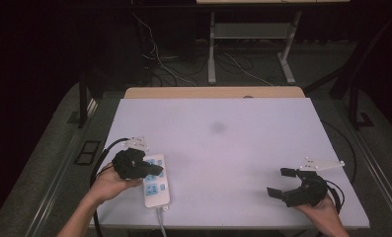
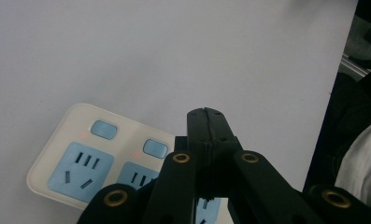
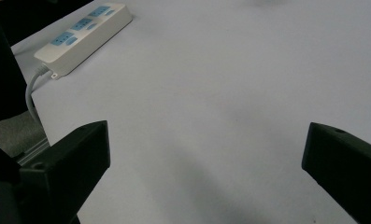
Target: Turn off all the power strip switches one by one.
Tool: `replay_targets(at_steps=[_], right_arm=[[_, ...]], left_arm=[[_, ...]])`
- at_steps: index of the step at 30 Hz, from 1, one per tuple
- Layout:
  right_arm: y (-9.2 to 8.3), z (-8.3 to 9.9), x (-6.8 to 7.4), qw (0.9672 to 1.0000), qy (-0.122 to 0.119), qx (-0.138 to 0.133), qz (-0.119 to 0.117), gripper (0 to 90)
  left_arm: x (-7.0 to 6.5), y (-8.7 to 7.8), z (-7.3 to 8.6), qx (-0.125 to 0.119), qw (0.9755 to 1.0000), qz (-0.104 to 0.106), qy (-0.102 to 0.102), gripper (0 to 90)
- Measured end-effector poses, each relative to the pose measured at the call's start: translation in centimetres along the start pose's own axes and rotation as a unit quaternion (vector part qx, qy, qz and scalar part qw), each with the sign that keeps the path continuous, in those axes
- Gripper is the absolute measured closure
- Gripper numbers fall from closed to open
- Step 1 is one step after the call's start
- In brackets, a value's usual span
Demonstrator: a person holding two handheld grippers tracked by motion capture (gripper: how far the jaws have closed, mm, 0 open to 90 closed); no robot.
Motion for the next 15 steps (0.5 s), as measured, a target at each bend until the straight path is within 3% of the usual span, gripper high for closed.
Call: replay_targets(at_steps=[15], right_arm=[[0.1,0.0,0.0,1.0,-0.001,0.005,0.0,0.9]], left_arm=[[1.5,0.9,-0.2,0.002,0.9999,-0.004,-0.01,89.4]])
Point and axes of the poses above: each handheld gripper's, and its own axes: y roughly forward along the jaws, z roughly out of its underside, x roughly to its left, the point moved 5 cm from there along y, roughly forward along the jaws, and after that the axes turned 7 degrees about -z, right-handed, at the moved point
